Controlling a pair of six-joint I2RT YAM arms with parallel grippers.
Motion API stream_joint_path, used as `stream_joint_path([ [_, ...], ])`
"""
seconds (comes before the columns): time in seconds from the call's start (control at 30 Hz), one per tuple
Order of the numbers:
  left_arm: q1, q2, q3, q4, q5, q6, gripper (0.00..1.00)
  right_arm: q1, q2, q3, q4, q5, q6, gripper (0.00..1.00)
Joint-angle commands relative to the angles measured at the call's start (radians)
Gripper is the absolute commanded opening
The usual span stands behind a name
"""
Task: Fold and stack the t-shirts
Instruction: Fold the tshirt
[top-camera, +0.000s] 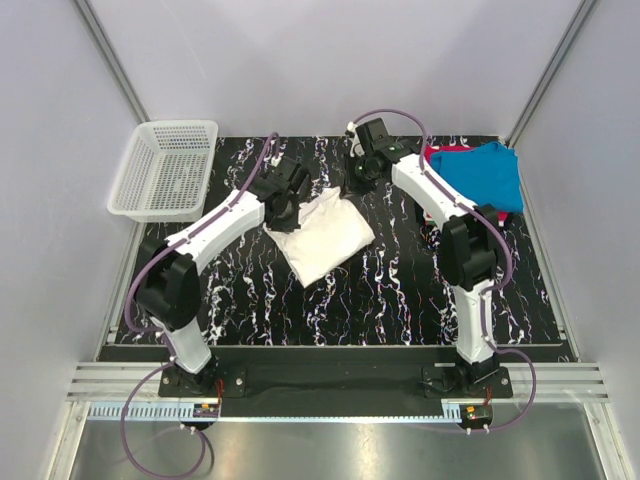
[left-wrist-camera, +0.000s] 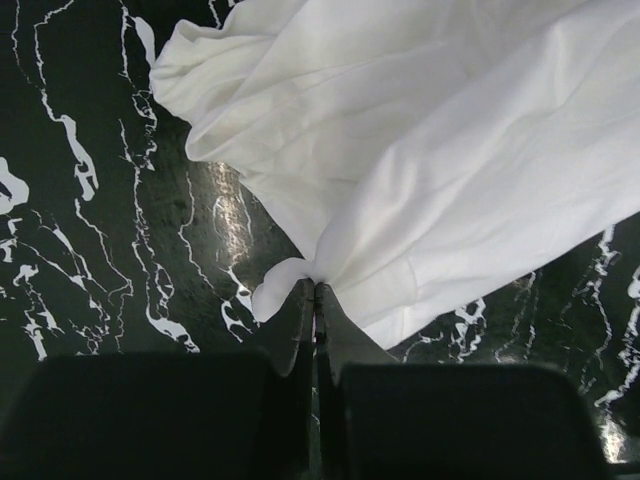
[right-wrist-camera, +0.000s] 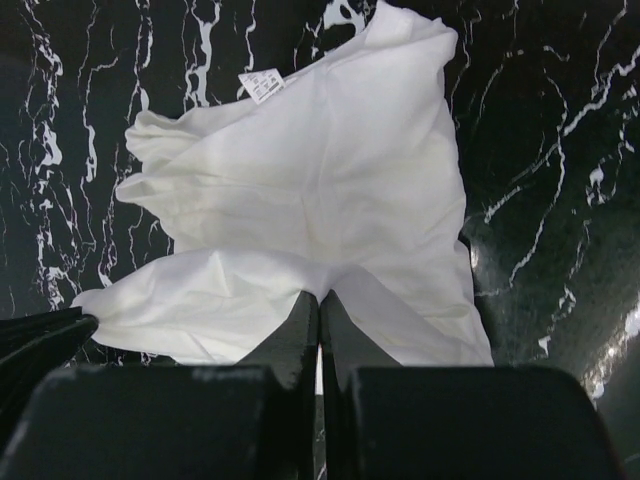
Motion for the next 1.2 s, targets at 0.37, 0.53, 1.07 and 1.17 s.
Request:
stream_joint_path([
  [0.37, 0.110, 0.178, 0.118, 0.103, -0.074, 0.057, 0.00, -0.019, 0.304, 0.251, 0.103, -0.046, -0.028, 0.00],
  [0.53, 0.124, 0.221, 0.128, 0.103, -0.089, 0.051, 0.00, -0.025, 0.390, 0.329, 0.103, -0.043, -0.023, 0.00],
  [1.07, 0.148, 0.290, 0.174, -0.006, -0.051, 0.033, 0.00, -0.037, 0.361, 0.423, 0.100, 0.081, -0.045, 0.29],
  [1.17, 0.148, 0.269, 0.153, -0.021, -0.077, 0.033, 0.00, -0.045, 0.329, 0.410, 0.097, 0.101, -0.056, 0.29],
])
